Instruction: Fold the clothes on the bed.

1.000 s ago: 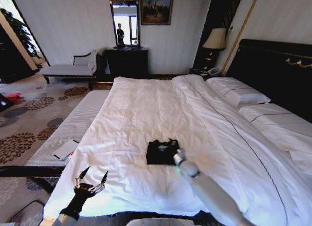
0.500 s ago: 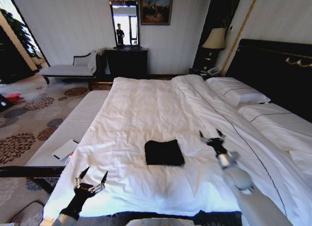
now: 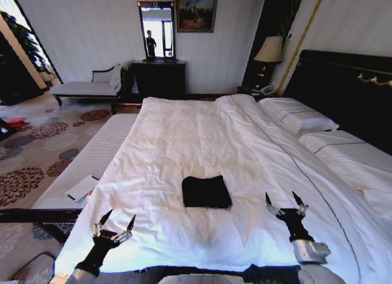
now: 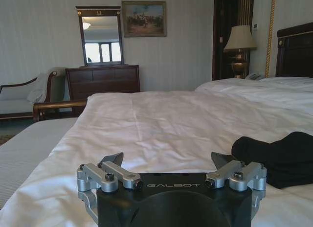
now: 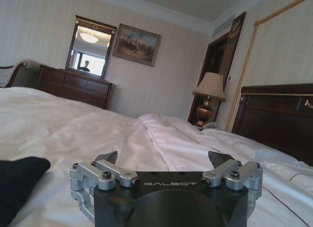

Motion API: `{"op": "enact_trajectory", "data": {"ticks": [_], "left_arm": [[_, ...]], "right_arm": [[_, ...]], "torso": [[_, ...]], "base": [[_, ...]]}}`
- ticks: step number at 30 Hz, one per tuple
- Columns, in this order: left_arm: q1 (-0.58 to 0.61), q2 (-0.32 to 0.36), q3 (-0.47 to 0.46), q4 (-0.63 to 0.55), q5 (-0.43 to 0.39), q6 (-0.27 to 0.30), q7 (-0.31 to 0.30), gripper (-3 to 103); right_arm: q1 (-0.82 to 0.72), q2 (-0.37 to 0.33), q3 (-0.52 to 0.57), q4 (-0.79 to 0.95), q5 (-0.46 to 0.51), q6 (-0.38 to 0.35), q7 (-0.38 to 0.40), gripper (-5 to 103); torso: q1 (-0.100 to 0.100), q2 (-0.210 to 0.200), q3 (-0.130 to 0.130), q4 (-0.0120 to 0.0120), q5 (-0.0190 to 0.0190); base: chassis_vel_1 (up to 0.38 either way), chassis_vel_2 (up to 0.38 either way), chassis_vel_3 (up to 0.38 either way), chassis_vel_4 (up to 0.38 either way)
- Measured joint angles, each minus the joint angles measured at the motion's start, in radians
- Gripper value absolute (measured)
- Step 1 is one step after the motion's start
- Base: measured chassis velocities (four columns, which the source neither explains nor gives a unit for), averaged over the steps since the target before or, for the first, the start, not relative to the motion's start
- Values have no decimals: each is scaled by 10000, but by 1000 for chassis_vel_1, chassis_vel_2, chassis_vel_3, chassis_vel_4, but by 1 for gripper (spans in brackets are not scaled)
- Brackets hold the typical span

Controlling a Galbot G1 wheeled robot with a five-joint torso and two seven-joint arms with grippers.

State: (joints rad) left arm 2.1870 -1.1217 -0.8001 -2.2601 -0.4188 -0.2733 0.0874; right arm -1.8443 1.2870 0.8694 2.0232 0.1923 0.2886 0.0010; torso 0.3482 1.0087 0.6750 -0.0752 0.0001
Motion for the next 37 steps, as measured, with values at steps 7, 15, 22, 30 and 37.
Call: {"op": "enact_trajectory", "data": {"ticks": [7,15,22,30,37], "left_arm": [[0,0,0,0,0,0,0,100],[0,0,0,0,0,0,0,100],[0,0,0,0,0,0,0,100],[0,0,0,0,0,0,0,100],[0,0,0,0,0,0,0,100]], "right_arm": [[208,36,-269,169,-18,-76,-194,100],[247,25,-320,184,-16,-119,-208,100],[262,16,-330,184,-12,-134,-205,100],[269,10,-337,178,-6,-143,-200,100],[273,7,-341,173,-2,-148,-197,100]], "torso": [[1,1,1,2,-3],[2,0,0,0,-2],[2,0,0,0,-1],[1,-1,1,0,-1],[2,0,0,0,-1]], "base": [[0,0,0,0],[0,0,0,0],[0,0,0,0],[0,0,0,0],[0,0,0,0]]}}
